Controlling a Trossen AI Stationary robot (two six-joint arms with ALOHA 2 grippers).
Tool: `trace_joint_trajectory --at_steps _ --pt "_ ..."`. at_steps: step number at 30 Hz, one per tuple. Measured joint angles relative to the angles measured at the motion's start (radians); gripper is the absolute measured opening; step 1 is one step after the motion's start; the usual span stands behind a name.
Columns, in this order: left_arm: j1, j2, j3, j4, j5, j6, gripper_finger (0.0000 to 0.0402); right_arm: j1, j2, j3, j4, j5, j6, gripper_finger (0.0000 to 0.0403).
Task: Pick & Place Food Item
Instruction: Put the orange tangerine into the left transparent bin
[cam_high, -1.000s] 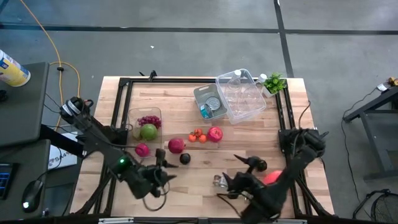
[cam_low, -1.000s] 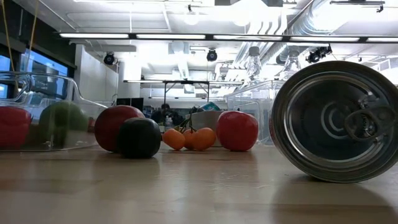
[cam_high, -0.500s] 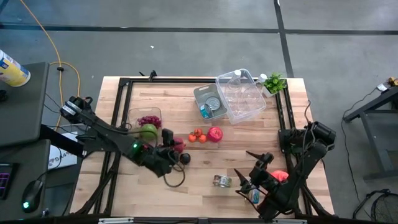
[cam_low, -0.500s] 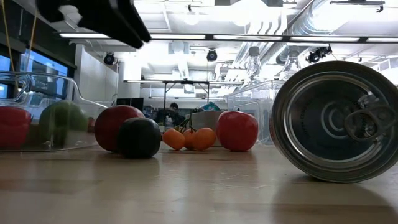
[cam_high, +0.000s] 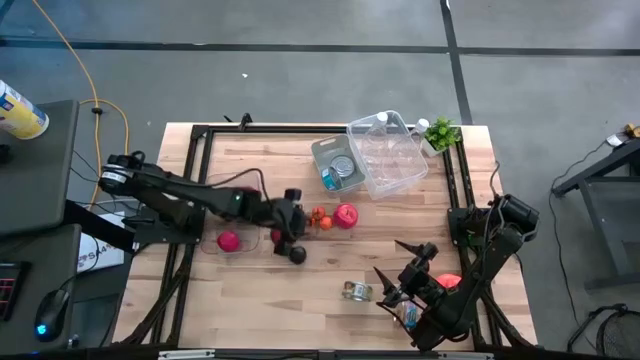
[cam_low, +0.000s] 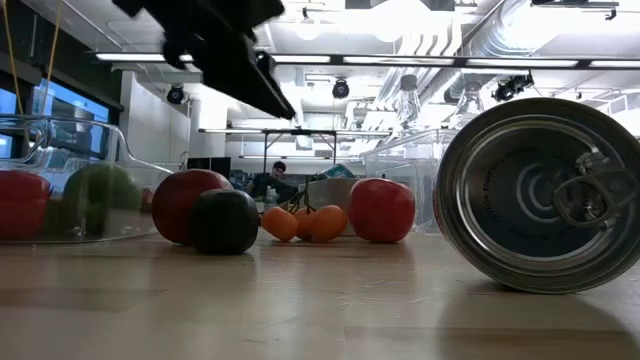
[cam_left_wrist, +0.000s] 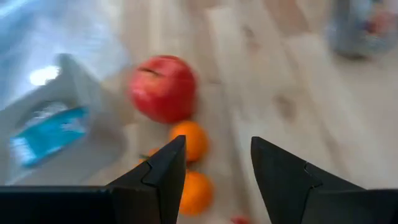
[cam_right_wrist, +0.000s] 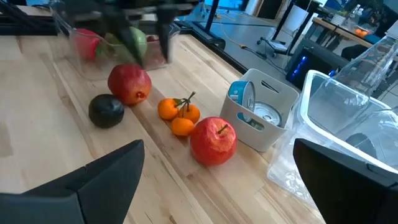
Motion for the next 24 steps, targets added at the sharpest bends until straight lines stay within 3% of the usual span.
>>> trace_joint_trajectory --at_steps 8,24 --pt "0.121 0.0 -0.175 0.314 0.05 -0.032 0.0169 0.0 0.0 0.0 0.007 -0.002 -0.008 0.0397" --pt "0.175 0.026 -0.212 0.376 0.059 -0.041 0.0169 0.0 0.0 0.001 0.012 0.03 -0.034 0.0397"
